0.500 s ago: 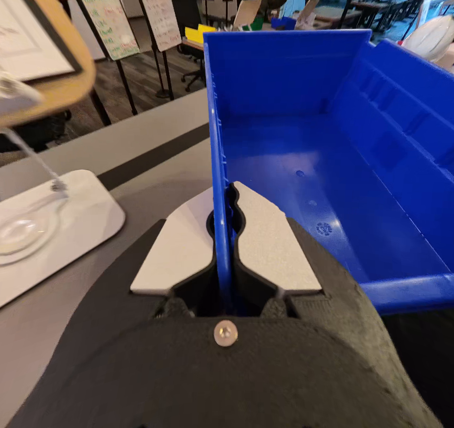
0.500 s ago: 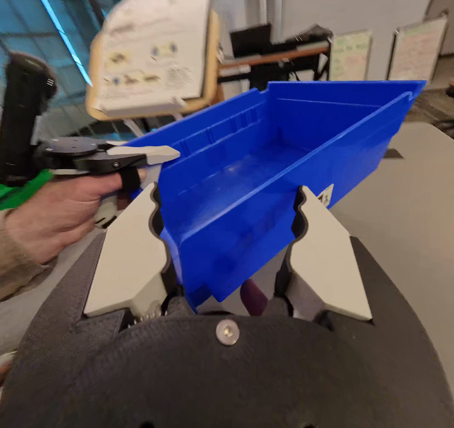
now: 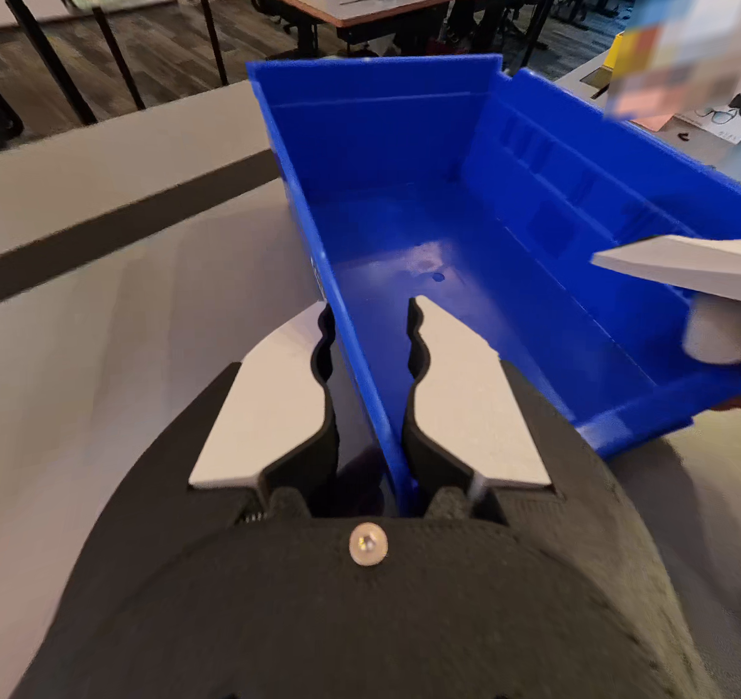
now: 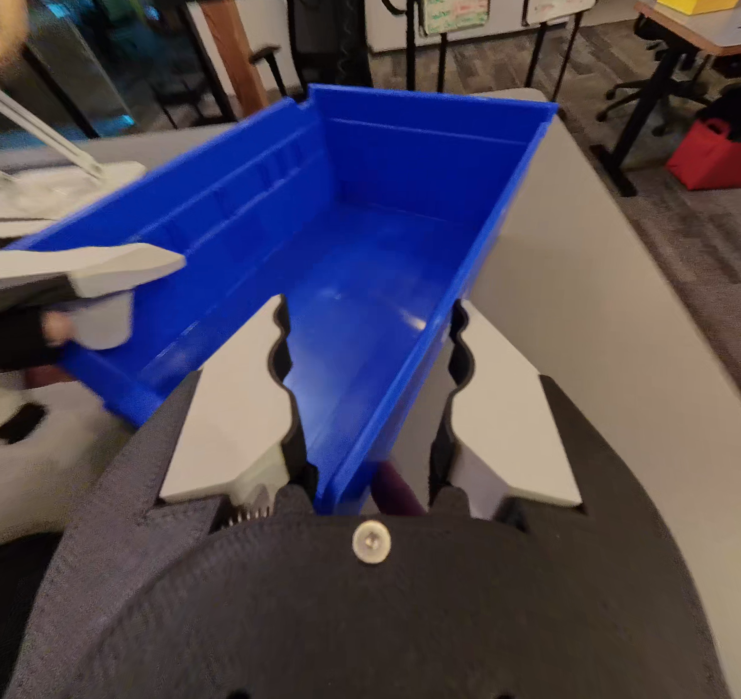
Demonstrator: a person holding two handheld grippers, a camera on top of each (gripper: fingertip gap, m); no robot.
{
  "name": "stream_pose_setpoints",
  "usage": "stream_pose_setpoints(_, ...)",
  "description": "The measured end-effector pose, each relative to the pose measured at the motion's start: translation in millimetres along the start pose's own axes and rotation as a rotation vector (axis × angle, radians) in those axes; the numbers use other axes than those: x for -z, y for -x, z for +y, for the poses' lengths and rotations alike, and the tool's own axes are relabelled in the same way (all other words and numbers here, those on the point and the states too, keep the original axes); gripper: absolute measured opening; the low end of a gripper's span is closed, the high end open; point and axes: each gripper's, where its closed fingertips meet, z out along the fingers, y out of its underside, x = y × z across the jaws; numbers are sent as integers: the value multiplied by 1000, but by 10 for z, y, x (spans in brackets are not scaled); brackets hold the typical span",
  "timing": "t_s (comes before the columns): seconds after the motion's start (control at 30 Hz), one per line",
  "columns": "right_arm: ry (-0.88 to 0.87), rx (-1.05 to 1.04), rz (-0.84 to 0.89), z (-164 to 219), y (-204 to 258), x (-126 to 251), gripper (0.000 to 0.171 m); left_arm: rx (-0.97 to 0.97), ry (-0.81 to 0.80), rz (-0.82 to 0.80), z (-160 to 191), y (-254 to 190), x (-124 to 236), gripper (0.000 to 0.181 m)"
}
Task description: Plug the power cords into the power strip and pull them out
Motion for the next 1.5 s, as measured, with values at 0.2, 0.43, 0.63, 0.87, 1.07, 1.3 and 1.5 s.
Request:
stream_pose_setpoints(0.2, 121, -6, -41, 159, -684, -302, 61, 266, 96, 257, -22, -502, -238, 72)
stream_pose_setpoints(0.43, 191, 142, -10, -44, -1238, -561, 63, 371, 107, 515, -138, -894, -242, 103)
stream_pose_setpoints(0.63, 181, 432, 268, -519, -1493, -250, 94, 364, 89, 695, -252, -719, 264, 103)
stream_pose_setpoints(0.87, 113, 558, -164, -850, 525, 103, 127, 78, 218, 614, 243, -104, 1131, 86)
stream_pose_setpoints(1.07, 241, 631, -555, -76, 2308, -170, 127, 30, 303, 401, 784, 671, 1504, 86)
stream_pose_setpoints(1.3, 456, 610, -803, 803, 3118, -698, 159, -73, 402, 238, 1361, 1284, 1625, 95)
stream_pose_setpoints(1.5, 518, 737, -779, 1161, 3147, -939, 159, -210, 439, 175, 1515, 1477, 1587, 97)
